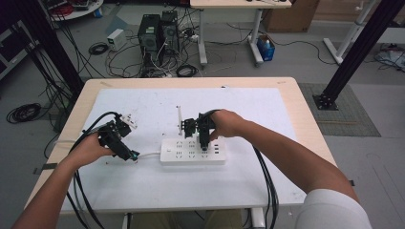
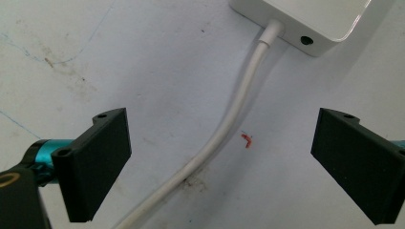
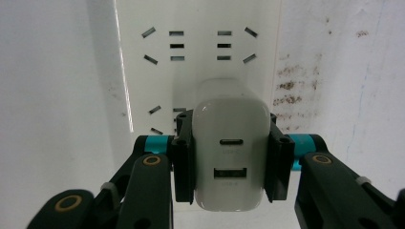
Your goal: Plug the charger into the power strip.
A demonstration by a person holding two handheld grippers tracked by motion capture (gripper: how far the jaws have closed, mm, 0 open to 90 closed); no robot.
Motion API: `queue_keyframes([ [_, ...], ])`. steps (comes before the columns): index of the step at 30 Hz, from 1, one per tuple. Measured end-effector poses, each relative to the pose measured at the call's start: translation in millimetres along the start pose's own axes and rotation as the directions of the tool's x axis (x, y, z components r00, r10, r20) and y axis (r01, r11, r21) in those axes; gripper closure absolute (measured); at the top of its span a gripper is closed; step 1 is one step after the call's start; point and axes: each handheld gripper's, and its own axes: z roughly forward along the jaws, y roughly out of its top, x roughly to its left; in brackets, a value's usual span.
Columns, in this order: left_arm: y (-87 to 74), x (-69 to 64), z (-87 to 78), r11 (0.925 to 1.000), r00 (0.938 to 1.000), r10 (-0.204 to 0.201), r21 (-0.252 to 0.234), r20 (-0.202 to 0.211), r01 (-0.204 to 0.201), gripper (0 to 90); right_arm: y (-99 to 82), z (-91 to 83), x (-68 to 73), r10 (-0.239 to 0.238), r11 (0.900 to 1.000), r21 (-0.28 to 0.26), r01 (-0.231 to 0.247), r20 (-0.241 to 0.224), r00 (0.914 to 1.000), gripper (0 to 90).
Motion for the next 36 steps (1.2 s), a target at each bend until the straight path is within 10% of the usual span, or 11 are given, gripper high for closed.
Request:
queue_keyframes([
  [10, -2.5, 1.1, -0.6, 0.9999, 0.9999, -0.012, -0.003, -0.012, 0.012, 6.4, -9.3, 4.4, -24.5, 0.05, 0.9956, -0.071, -0.061, -0.15, 0.9875, 62.8],
  [28, -9.6, -0.3, 8.5, 0.9998, 0.9999, -0.017, -0.009, -0.004, 0.017, 6.4, -16.1, 7.0, -11.2, 0.019, 0.9911, -0.13, -0.028, -0.069, 0.9974, 61.7],
  [31, -9.1, -1.0, 9.2, 0.9999, 1.0, -0.009, -0.007, -0.003, 0.009, 6.4, -19.4, 10.4, -12.0, 0.037, 0.9904, -0.131, -0.044, -0.054, 0.9978, 41.2],
  [36, -8.2, -0.3, 8.8, 0.9997, 0.9999, -0.011, -0.021, 0.001, 0.011, 6.4, -37.4, -2.5, -27.2, 0.2, 0.9316, -0.275, -0.238, -0.16, 0.9667, 21.7],
])
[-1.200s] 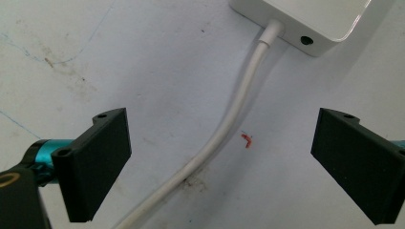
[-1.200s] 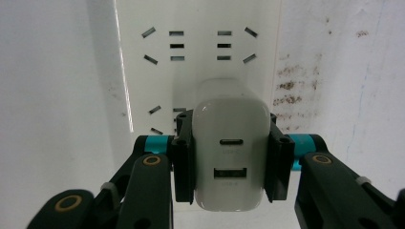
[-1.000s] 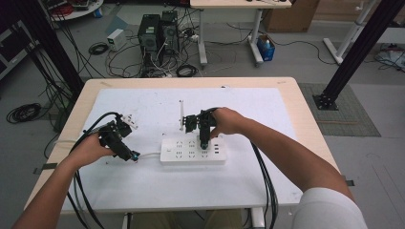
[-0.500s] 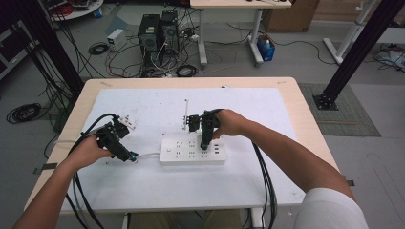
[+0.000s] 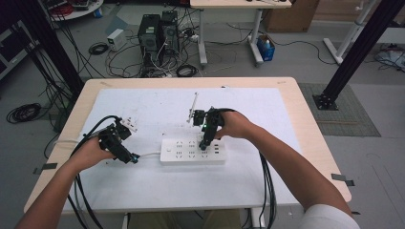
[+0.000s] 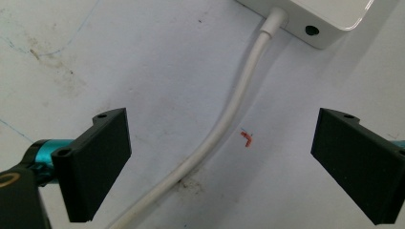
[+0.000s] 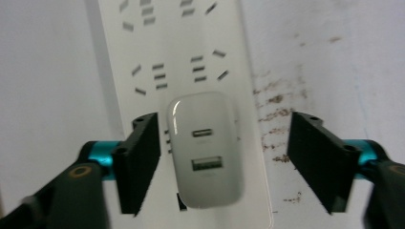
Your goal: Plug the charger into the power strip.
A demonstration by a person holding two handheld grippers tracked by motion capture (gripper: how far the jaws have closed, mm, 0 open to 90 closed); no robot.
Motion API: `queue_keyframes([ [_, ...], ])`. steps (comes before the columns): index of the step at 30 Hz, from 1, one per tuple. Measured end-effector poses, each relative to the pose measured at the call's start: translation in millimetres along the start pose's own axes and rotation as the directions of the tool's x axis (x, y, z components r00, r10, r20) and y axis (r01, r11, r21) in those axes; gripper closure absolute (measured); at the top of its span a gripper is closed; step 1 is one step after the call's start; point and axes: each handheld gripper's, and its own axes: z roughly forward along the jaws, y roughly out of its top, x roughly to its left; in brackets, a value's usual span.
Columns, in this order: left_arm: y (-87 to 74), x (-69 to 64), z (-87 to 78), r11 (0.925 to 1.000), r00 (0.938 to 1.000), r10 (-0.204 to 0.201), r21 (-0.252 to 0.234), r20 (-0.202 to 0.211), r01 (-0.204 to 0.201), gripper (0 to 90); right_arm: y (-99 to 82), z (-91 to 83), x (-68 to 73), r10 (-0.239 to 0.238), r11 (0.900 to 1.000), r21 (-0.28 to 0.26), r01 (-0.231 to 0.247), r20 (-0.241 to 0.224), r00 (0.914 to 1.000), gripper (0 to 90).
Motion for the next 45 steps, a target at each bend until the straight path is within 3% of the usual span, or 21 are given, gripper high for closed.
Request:
queue_keyframes([
  [3, 0.8, 0.4, 0.4, 1.0, 1.0, -0.002, -0.004, 0.001, 0.002, 6.4, -8.6, -15.0, -12.7, 0.112, 0.9881, -0.104, -0.113, -0.015, 0.9936, 21.5],
  [5, 1.4, 0.2, 0.4, 1.0, 1.0, 0.0, -0.009, 0.003, 0.0, 6.4, -14.3, -22.8, -19.1, 0.191, 0.9695, -0.158, -0.187, 0.007, 0.9816, 18.9],
  [6, 1.6, 0.2, 0.3, 0.9999, 1.0, -0.001, -0.012, 0.004, 0.001, 6.4, -16.9, -26.0, -21.8, 0.234, 0.9584, -0.172, -0.228, 0.014, 0.9721, 12.8],
  [7, 1.9, 0.1, 0.0, 0.9999, 1.0, 0.0, -0.015, 0.004, 0.0, 6.4, -20.3, -29.7, -24.6, 0.261, 0.9472, -0.194, -0.255, 0.005, 0.9653, 12.3],
  [11, 2.7, 1.3, -1.8, 0.9996, 1.0, 0.009, -0.026, -0.003, -0.009, 6.4, -36.2, -52.0, -29.6, 0.308, 0.9026, -0.313, -0.296, -0.01, 0.9512, 12.3],
  [13, 3.5, 1.8, -2.9, 0.9994, 0.9999, 0.009, -0.032, -0.008, -0.009, 6.4, -42.7, -61.7, -29.3, 0.329, 0.8866, -0.345, -0.308, 0.003, 0.9443, 12.2],
  [14, 4.3, 1.9, -3.9, 0.9993, 1.0, 0.007, -0.036, -0.006, -0.007, 6.4, -45.0, -65.0, -28.6, 0.334, 0.8834, -0.35, -0.312, 0.005, 0.9424, 12.1],
  [15, 5.0, 1.9, -4.2, 0.999, 0.9999, 0.007, -0.044, -0.01, -0.007, 6.4, -48.8, -69.5, -27.5, 0.342, 0.8809, -0.36, -0.307, 0.035, 0.9392, 6.4],
  [16, 5.9, 2.3, -4.9, 0.9989, 0.9998, 0.014, -0.043, -0.012, -0.015, 6.4, -51.3, -72.0, -26.6, 0.365, 0.8771, -0.358, -0.32, 0.064, 0.9287, 0.7],
  [19, 8.8, 2.5, -6.1, 0.9987, 0.9997, 0.016, -0.049, -0.015, -0.017, 6.4, -61.5, -80.7, -24.3, 0.407, 0.8609, -0.378, -0.34, 0.11, 0.9069, 0.8],
  [25, 15.0, 5.3, -12.5, 0.9979, 0.9991, 0.036, -0.052, -0.021, -0.037, 6.4, -86.0, -100.5, -10.4, 0.448, 0.8396, -0.421, -0.343, 0.181, 0.8755, 0.8],
  [28, 16.5, 5.2, -14.0, 0.9968, 0.9993, 0.028, -0.074, -0.023, -0.03, 6.4, -100.6, -110.6, -2.4, 0.48, 0.8226, -0.451, -0.347, 0.224, 0.8482, 0.8],
  [31, 17.8, 4.7, -12.5, 0.9977, 0.999, 0.028, -0.06, -0.035, -0.03, 6.4, -115.2, -114.9, 4.9, 0.515, 0.8106, -0.449, -0.376, 0.24, 0.8228, 0.8],
  [34, 18.8, 4.1, -11.0, 0.9984, 0.999, 0.024, -0.051, -0.038, -0.026, 6.4, -129.1, -113.4, 14.1, 0.539, 0.8063, -0.436, -0.399, 0.263, 0.8005, 0.8],
  [38, 18.3, 4.4, -11.9, 0.9983, 0.9991, 0.022, -0.053, -0.035, -0.024, 6.4, -148.4, -108.4, 27.3, 0.561, 0.7988, -0.431, -0.419, 0.283, 0.7781, 0.8],
  [42, 16.7, 3.9, -13.1, 0.9981, 0.9993, 0.012, -0.06, -0.037, -0.014, 6.4, -164.4, -103.5, 39.8, 0.59, 0.7792, -0.446, -0.44, 0.285, 0.7556, 0.8],
  [43, 16.5, 4.0, -13.6, 0.9981, 0.9992, 0.014, -0.06, -0.037, -0.016, 6.4, -167.9, -102.7, 42.7, 0.604, 0.7695, -0.453, -0.451, 0.285, 0.7444, 0.8],
  [45, 15.9, 3.6, -14.3, 0.9978, 0.9991, 0.015, -0.063, -0.04, -0.017, 6.4, -172.2, -101.3, 45.0, 0.618, 0.7602, -0.459, -0.46, 0.293, 0.7292, 0.9],
])
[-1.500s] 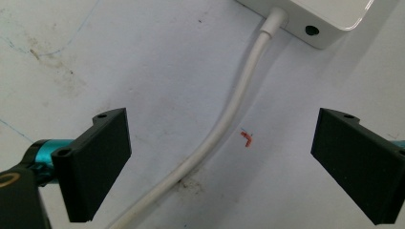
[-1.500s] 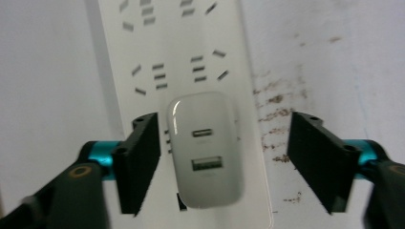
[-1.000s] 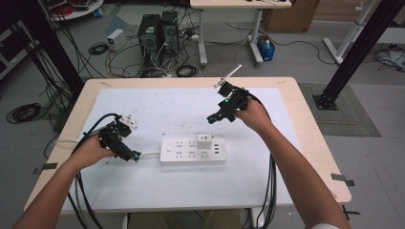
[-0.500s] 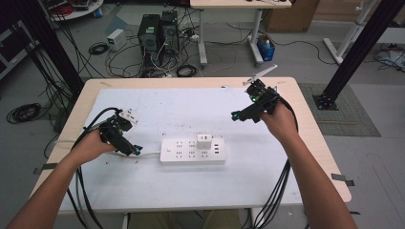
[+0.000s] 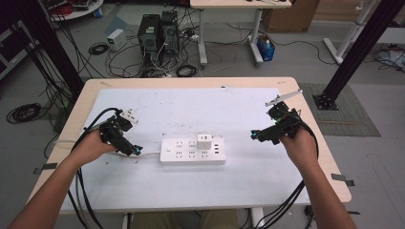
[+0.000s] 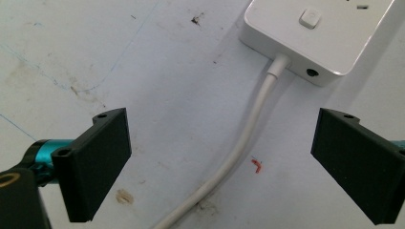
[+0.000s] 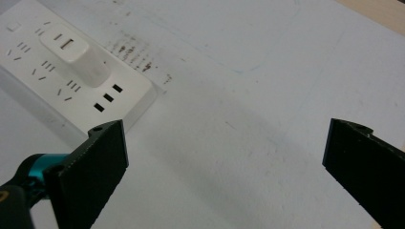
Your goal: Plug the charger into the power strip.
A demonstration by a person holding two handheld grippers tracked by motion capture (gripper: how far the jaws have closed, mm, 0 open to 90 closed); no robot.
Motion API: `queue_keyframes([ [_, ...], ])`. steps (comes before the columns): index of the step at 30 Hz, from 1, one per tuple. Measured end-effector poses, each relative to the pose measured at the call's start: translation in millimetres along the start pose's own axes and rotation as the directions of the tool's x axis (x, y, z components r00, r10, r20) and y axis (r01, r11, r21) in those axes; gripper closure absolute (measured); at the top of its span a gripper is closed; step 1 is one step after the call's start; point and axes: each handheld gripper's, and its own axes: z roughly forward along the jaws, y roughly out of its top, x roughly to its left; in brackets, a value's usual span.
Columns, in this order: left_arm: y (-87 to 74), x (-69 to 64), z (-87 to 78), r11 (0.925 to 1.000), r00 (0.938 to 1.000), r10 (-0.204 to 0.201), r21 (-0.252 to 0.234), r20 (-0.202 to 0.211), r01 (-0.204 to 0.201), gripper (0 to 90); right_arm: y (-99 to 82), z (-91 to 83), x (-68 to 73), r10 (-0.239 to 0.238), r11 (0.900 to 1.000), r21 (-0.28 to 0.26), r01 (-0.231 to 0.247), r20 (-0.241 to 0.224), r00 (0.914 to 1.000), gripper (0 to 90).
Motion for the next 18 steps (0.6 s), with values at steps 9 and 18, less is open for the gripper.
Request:
queue_keyframes([
  [9, -5.9, -0.3, 0.0, 0.9998, 0.9998, -0.013, -0.014, 0.014, 0.014, 6.4, -18.9, 6.7, 0.3, 0.088, 0.9959, -0.025, -0.087, 0.035, 0.9955, 0.9],
  [18, -9.3, -2.4, 3.4, 0.9996, 0.9995, -0.024, -0.014, 0.018, 0.025, 6.4, -31.1, 14.8, 0.9, 0.128, 0.9915, -0.027, -0.127, 0.041, 0.9909, 0.9],
])
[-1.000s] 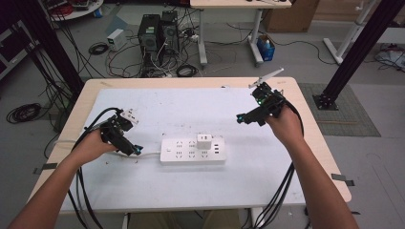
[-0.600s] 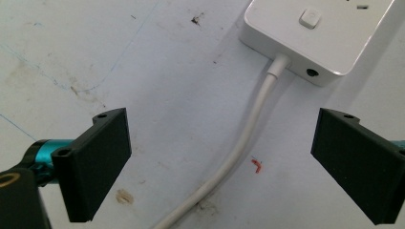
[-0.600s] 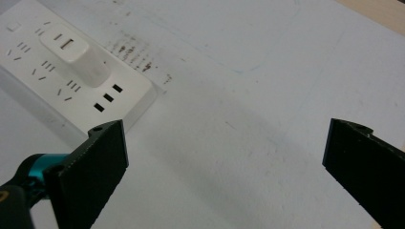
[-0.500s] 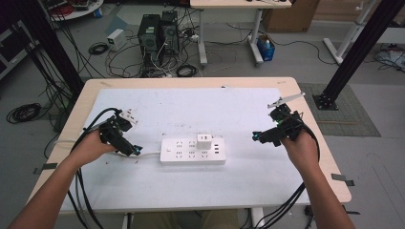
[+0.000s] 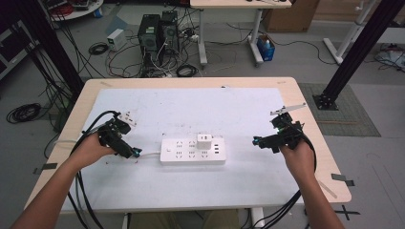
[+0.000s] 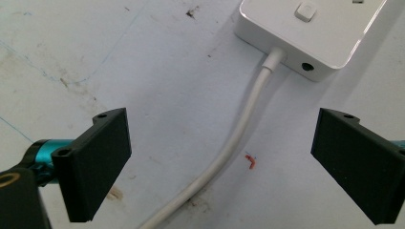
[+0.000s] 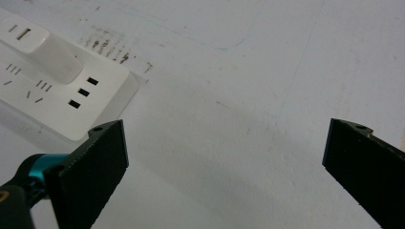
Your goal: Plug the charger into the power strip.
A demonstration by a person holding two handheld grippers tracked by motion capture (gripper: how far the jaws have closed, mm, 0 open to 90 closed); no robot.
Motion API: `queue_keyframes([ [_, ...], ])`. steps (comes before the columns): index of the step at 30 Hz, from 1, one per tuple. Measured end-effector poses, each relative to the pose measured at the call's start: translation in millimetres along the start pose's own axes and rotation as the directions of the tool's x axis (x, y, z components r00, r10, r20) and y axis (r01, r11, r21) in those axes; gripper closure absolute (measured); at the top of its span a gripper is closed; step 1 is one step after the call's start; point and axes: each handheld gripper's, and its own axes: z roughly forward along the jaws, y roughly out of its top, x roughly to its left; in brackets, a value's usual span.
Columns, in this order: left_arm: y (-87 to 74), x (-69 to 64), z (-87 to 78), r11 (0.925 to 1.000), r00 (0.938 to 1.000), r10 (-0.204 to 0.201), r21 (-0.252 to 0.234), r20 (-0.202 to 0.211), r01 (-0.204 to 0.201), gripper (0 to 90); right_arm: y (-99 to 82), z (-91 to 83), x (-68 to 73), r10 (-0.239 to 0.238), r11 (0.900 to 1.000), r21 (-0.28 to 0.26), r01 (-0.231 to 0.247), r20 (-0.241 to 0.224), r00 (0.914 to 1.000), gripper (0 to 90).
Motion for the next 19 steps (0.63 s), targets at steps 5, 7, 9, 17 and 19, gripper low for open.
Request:
queue_keyframes([
  [5, -0.9, -1.7, 0.6, 1.0, 1.0, -0.004, 0.0, -0.003, 0.004, 6.4, -5.3, 1.2, -1.2, 0.024, 0.9997, -0.002, -0.024, 0.006, 0.9997, 0.9],
  [7, -1.0, -2.7, 1.0, 0.9999, 0.9999, -0.009, -0.004, -0.004, 0.009, 6.4, -7.5, 1.4, -1.6, 0.034, 0.9994, -0.002, -0.034, 0.004, 0.9994, 0.9],
  [9, -1.2, -3.3, 0.9, 0.9999, 0.9999, -0.013, -0.006, -0.004, 0.013, 6.4, -9.8, 1.6, -2.0, 0.035, 0.9994, -0.001, -0.035, 0.003, 0.9994, 0.9],
  [17, -5.0, -4.6, 2.5, 0.9994, 0.9995, -0.028, -0.02, -0.014, 0.028, 6.4, -19.3, 2.3, -1.0, 0.048, 0.9989, -0.002, -0.048, 0.004, 0.9988, 0.9],
  [19, -6.6, -4.5, 3.0, 0.9992, 0.9993, -0.032, -0.023, -0.017, 0.032, 6.4, -21.1, 2.1, -0.8, 0.054, 0.9985, -0.003, -0.054, 0.002, 0.9985, 0.9],
])
